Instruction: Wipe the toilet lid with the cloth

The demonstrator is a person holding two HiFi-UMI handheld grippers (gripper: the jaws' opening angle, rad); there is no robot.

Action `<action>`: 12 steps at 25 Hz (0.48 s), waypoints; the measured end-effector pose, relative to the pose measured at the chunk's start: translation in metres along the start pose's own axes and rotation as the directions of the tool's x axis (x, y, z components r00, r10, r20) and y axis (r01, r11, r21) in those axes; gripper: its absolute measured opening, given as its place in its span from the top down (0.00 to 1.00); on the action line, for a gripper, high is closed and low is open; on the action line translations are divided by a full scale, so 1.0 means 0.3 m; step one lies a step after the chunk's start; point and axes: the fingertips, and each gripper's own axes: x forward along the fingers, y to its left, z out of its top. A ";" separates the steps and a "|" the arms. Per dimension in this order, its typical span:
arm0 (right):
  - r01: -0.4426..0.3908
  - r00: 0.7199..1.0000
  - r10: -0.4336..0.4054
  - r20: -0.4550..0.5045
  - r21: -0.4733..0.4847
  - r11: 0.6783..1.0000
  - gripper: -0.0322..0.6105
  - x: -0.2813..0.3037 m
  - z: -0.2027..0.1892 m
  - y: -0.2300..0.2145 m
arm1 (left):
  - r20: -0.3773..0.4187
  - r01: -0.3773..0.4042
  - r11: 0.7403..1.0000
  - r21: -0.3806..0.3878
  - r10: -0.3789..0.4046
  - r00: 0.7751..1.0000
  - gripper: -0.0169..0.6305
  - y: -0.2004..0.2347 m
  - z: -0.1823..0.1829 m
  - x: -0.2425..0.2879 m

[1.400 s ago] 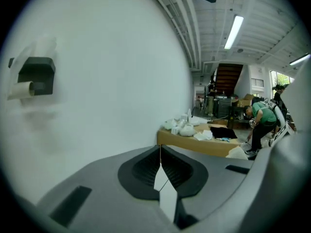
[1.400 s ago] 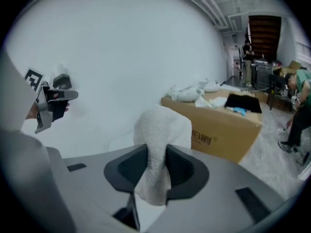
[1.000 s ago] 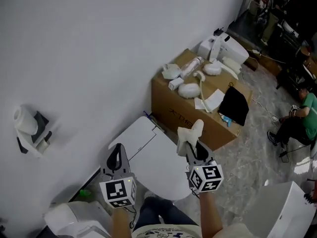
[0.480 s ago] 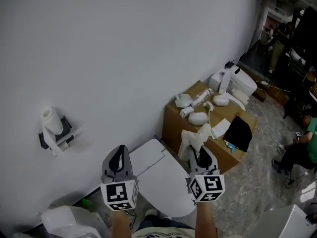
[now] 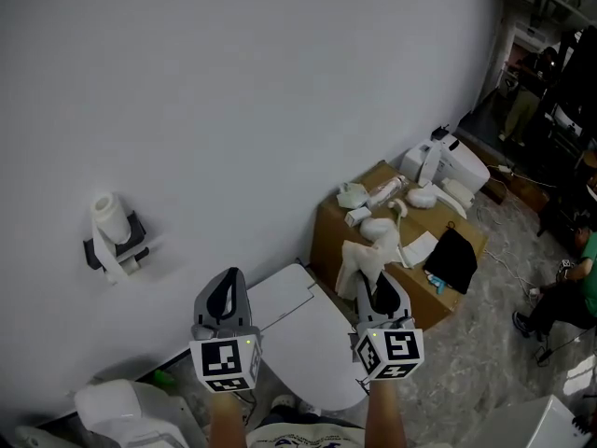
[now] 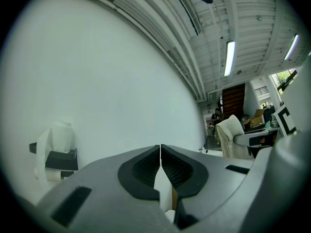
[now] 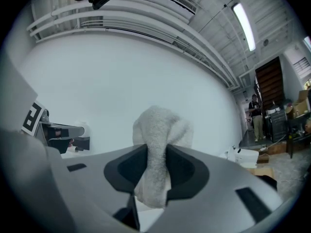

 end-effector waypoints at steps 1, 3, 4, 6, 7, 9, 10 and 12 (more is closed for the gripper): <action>-0.001 1.000 0.001 0.000 0.000 1.000 0.79 -0.002 0.000 0.001 | 0.001 0.000 1.000 0.000 0.000 1.000 0.95 -0.001 0.002 -0.003; -0.004 1.000 0.004 0.001 0.000 1.000 0.79 -0.009 0.003 0.003 | 0.003 0.002 1.000 0.000 -0.002 1.000 0.96 -0.007 0.007 -0.009; -0.004 1.000 0.004 0.002 0.000 1.000 0.79 -0.012 0.006 0.004 | 0.005 0.004 1.000 0.000 -0.004 1.000 0.96 -0.010 0.011 -0.012; -0.006 1.000 0.006 0.006 0.003 1.000 0.79 -0.017 0.011 0.007 | 0.006 0.009 1.000 0.000 -0.009 1.000 0.95 -0.014 0.014 -0.015; -0.008 1.000 0.008 0.007 0.006 1.000 0.79 -0.019 0.013 0.009 | 0.007 0.011 1.000 0.000 -0.011 1.000 0.96 -0.014 0.015 -0.015; -0.009 1.000 0.009 0.009 0.010 1.000 0.79 -0.018 0.014 0.009 | 0.009 0.012 1.000 -0.001 -0.012 1.000 0.95 -0.015 0.015 -0.014; -0.008 1.000 0.008 0.008 0.009 1.000 0.79 -0.018 0.013 0.008 | 0.010 0.013 1.000 -0.001 -0.013 1.000 0.96 -0.015 0.014 -0.013; -0.005 1.000 0.005 0.005 0.007 1.000 0.79 -0.020 0.010 0.008 | 0.009 0.016 1.000 0.000 -0.016 1.000 0.96 -0.015 0.012 -0.014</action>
